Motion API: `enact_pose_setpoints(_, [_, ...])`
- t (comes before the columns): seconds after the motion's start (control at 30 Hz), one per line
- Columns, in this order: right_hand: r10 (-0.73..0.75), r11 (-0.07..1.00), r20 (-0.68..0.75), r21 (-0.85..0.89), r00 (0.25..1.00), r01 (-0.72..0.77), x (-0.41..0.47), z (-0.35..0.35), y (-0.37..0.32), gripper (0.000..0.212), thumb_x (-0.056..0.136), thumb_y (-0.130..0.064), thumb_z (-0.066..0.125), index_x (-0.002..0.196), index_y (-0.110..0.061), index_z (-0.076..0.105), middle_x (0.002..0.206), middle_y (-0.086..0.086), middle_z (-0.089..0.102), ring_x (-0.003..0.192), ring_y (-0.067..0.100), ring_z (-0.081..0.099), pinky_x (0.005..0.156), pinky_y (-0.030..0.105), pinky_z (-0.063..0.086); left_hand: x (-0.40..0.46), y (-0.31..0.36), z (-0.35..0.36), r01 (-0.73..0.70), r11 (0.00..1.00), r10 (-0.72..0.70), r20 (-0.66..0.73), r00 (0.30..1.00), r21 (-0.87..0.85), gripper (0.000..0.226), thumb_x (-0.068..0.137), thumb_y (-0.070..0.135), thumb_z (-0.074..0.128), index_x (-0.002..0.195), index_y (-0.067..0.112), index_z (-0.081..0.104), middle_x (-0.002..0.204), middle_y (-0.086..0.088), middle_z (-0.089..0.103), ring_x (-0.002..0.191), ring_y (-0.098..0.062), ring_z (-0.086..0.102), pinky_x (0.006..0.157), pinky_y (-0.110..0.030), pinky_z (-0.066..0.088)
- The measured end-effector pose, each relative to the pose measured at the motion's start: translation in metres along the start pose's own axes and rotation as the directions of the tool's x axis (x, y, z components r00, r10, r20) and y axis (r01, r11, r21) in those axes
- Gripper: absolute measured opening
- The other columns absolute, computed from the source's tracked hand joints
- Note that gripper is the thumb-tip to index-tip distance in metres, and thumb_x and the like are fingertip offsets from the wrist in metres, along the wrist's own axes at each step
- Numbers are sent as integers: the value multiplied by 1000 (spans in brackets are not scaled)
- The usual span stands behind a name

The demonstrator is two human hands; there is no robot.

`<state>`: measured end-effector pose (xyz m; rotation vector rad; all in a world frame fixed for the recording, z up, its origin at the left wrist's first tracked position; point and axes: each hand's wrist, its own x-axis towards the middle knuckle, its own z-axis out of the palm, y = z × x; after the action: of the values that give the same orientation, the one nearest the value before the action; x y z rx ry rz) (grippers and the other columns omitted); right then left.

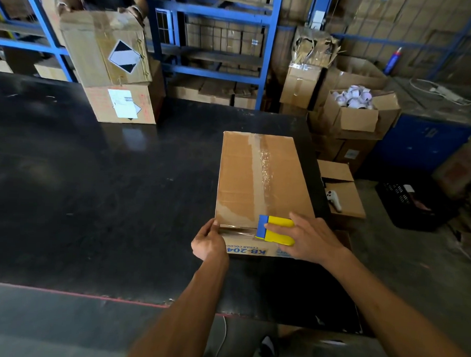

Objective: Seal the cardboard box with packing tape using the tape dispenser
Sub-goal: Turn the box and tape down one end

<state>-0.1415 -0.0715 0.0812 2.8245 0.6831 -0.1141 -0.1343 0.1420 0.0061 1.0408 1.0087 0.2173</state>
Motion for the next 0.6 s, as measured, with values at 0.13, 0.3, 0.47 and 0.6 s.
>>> enact_pose_setpoints(0.13, [8,1000,25,26,1000,-8,3,1,1,59,91,-62,42,146,-56,21,116,3,45,99,23,56,72,32,40,5,2,-7,-19,1000,19,58,998,-2,16,82,12,79,97,18,80,88,0,76,88,-20,73,89,-36,58])
enact_pose_setpoints(0.3, [24,999,27,33,999,-25,4,2,4,58,91,-64,40,144,-60,18,123,4,45,105,24,55,79,34,42,31,5,-21,-100,995,92,189,978,31,27,89,14,71,116,19,72,93,-5,78,86,-15,74,80,-26,56])
enact_pose_setpoints(0.47, [35,997,37,66,999,-37,3,2,2,60,90,-61,47,145,-57,22,131,6,45,114,28,53,86,35,41,57,11,-23,-956,-9,710,675,200,293,40,100,21,56,137,6,58,136,-16,61,126,-31,56,106,-43,42])
enact_pose_setpoints(0.6, [21,997,38,68,999,-24,3,0,1,61,90,-60,50,145,-57,23,131,7,46,113,29,53,87,37,42,81,19,5,-725,-633,44,922,-385,-272,56,104,35,40,155,13,30,163,-7,26,150,-27,22,123,-48,14])
